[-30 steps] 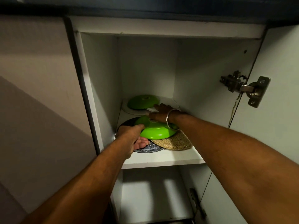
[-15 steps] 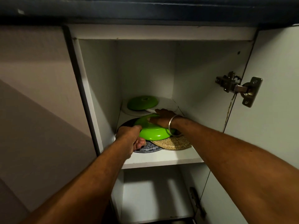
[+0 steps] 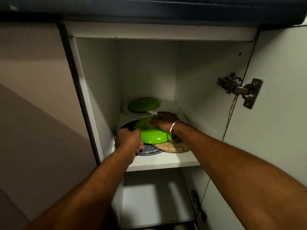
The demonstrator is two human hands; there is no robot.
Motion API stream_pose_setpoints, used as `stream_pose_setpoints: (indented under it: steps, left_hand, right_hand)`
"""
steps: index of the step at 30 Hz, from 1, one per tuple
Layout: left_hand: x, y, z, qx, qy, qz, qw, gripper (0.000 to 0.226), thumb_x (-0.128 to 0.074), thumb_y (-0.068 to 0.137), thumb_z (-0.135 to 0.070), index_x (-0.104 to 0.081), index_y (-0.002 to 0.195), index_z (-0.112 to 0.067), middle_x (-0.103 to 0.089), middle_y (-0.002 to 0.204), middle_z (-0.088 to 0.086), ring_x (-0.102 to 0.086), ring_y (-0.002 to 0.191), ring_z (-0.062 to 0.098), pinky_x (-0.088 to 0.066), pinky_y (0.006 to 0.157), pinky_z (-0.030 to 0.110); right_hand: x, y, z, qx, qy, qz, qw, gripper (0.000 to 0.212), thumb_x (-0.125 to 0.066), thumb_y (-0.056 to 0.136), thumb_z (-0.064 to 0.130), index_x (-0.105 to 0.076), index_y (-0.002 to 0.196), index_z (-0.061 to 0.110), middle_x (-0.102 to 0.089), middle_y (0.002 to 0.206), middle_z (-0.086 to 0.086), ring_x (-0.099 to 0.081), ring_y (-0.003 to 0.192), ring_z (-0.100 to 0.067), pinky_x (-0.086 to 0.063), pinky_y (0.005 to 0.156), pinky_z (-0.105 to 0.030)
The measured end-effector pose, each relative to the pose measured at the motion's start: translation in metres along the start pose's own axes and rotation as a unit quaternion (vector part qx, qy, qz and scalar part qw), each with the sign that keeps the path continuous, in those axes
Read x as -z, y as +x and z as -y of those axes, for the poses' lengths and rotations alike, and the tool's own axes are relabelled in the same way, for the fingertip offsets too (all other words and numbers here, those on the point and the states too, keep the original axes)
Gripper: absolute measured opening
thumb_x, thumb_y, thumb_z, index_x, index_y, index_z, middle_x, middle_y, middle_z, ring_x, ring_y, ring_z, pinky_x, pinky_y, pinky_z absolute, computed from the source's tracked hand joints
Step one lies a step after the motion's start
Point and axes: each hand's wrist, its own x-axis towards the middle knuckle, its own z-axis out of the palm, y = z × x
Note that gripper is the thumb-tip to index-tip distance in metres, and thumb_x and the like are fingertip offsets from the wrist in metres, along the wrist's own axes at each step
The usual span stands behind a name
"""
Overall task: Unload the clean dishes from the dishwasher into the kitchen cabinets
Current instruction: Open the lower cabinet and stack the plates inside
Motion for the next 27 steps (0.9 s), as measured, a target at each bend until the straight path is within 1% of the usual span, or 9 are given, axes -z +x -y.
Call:
stream_pose_setpoints:
  steps: [3,7,11,15,18,20,23,25,27]
  left_hand:
    - [0.0,-0.004,0.008,-0.084,0.018,-0.057,0.995,0.017,-0.057,0.089,-0.024,-0.07,0.09,-0.013,-0.062,0.053,0.011,-0.055,0.032,0.024,-0.045,0.04,0.028]
    - [-0.001,0.0,0.015,-0.129,0.048,-0.108,0.985,0.025,-0.052,0.077,-0.035,-0.068,0.084,-0.018,-0.064,0.051,0.007,-0.065,0.043,0.03,-0.06,0.054,0.043]
    - [0.0,0.005,0.022,-0.151,0.085,-0.128,0.976,0.039,-0.045,0.068,-0.048,-0.068,0.092,-0.027,-0.069,0.065,0.002,-0.069,0.06,0.034,-0.062,0.061,0.043]
    - [0.002,-0.006,0.016,-0.159,0.096,-0.122,0.975,0.031,-0.048,0.076,-0.044,-0.068,0.082,-0.022,-0.064,0.055,0.0,-0.066,0.055,0.03,-0.059,0.06,0.042]
    - [0.003,-0.016,0.011,-0.163,0.082,-0.107,0.977,0.021,-0.053,0.08,-0.038,-0.067,0.083,-0.022,-0.06,0.053,0.001,-0.063,0.055,0.032,-0.056,0.058,0.046]
    - [0.006,-0.025,0.002,-0.169,0.093,-0.097,0.976,0.019,-0.056,0.083,-0.033,-0.071,0.088,-0.021,-0.064,0.061,0.002,-0.063,0.065,0.034,-0.057,0.065,0.045]
    - [0.01,-0.037,-0.008,-0.188,0.184,-0.091,0.961,0.022,-0.059,0.09,-0.023,-0.073,0.107,-0.018,-0.071,0.089,0.01,-0.065,0.086,0.036,-0.054,0.076,0.039]
    - [0.014,-0.044,-0.012,-0.202,0.234,-0.074,0.948,0.033,-0.054,0.09,-0.028,-0.069,0.117,-0.016,-0.066,0.104,0.011,-0.063,0.094,0.036,-0.054,0.079,0.04]
    - [0.02,-0.053,-0.019,-0.215,0.27,-0.04,0.938,0.043,-0.053,0.089,-0.032,-0.064,0.127,-0.014,-0.06,0.116,0.01,-0.06,0.104,0.034,-0.053,0.085,0.042]
  right_hand:
    - [0.0,-0.002,-0.006,-0.013,0.046,-0.011,0.999,0.08,-0.06,0.088,0.064,-0.042,0.153,0.021,-0.037,0.16,-0.004,-0.037,0.145,-0.024,-0.03,0.116,-0.028]
    - [0.0,-0.003,-0.011,-0.025,0.088,-0.02,0.996,0.075,-0.06,0.089,0.063,-0.047,0.15,0.023,-0.041,0.158,-0.003,-0.039,0.144,-0.024,-0.03,0.119,-0.034]
    - [0.004,-0.01,-0.01,-0.03,0.09,-0.027,0.995,0.071,-0.059,0.09,0.062,-0.049,0.148,0.023,-0.044,0.156,-0.003,-0.041,0.142,-0.024,-0.031,0.118,-0.032]
    - [0.012,-0.018,-0.007,-0.022,0.087,-0.044,0.995,0.065,-0.061,0.093,0.054,-0.052,0.147,0.019,-0.05,0.151,-0.005,-0.046,0.139,-0.025,-0.034,0.116,-0.032]
    - [0.016,-0.023,-0.006,-0.029,0.091,-0.044,0.994,0.069,-0.061,0.088,0.06,-0.053,0.145,0.023,-0.052,0.149,-0.003,-0.049,0.137,-0.022,-0.037,0.115,-0.033]
    - [0.021,-0.028,-0.001,-0.039,0.074,-0.04,0.996,0.078,-0.051,0.081,0.071,-0.051,0.146,0.028,-0.051,0.15,0.0,-0.049,0.137,-0.021,-0.038,0.114,-0.035]
    - [0.023,-0.035,0.006,-0.056,0.042,-0.042,0.997,0.084,-0.038,0.072,0.08,-0.048,0.144,0.037,-0.05,0.149,0.004,-0.05,0.135,-0.021,-0.042,0.111,-0.038]
    - [0.026,-0.047,0.013,-0.069,0.011,-0.045,0.997,0.084,-0.034,0.07,0.083,-0.045,0.142,0.042,-0.048,0.148,0.004,-0.051,0.133,-0.024,-0.043,0.108,-0.042]
    - [0.034,-0.062,0.023,-0.068,-0.022,-0.04,0.997,0.087,-0.03,0.068,0.082,-0.044,0.144,0.041,-0.043,0.152,0.002,-0.046,0.137,-0.027,-0.038,0.112,-0.043]
